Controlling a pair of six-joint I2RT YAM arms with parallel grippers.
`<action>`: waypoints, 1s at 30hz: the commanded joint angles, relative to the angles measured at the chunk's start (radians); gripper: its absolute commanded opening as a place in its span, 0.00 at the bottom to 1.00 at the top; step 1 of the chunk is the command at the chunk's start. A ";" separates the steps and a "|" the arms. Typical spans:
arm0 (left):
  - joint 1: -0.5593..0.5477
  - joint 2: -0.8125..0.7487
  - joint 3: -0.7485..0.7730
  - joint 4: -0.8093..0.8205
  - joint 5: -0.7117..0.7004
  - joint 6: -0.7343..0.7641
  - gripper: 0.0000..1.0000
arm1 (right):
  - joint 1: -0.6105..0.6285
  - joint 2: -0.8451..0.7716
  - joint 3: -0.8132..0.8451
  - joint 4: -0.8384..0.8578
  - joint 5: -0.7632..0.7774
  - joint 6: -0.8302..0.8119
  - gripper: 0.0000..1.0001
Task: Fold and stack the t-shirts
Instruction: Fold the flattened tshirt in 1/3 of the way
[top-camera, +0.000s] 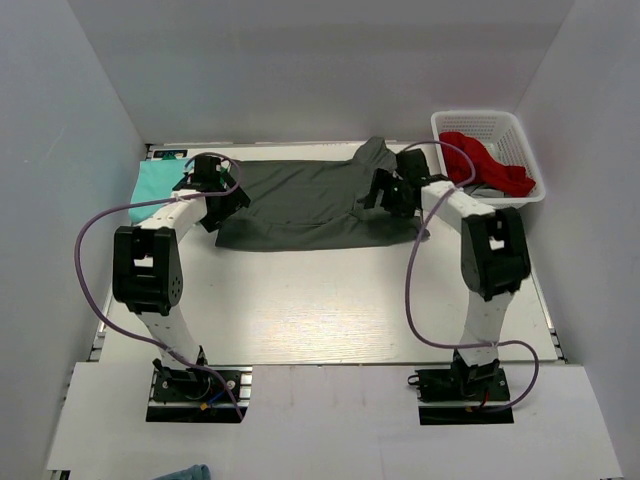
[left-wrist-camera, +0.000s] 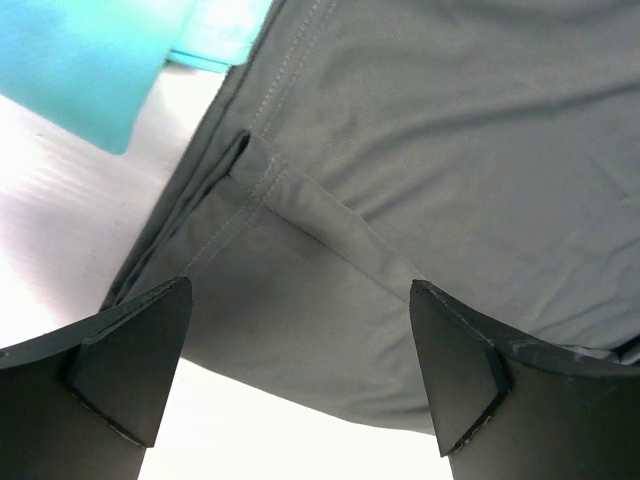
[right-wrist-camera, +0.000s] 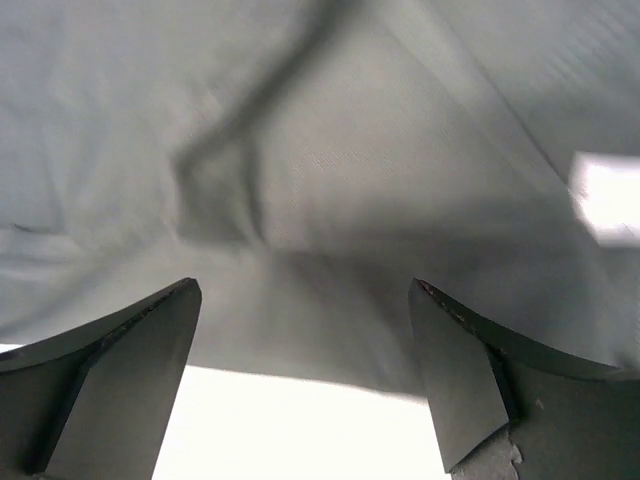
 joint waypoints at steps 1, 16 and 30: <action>-0.003 -0.015 -0.013 0.050 0.045 0.001 1.00 | -0.014 -0.143 -0.102 -0.068 0.151 -0.010 0.90; 0.006 0.108 -0.083 0.092 0.033 -0.030 1.00 | -0.204 -0.113 -0.378 0.031 -0.027 0.034 0.90; -0.008 -0.141 -0.419 -0.009 -0.064 -0.119 1.00 | -0.211 -0.577 -0.852 -0.057 -0.051 0.170 0.90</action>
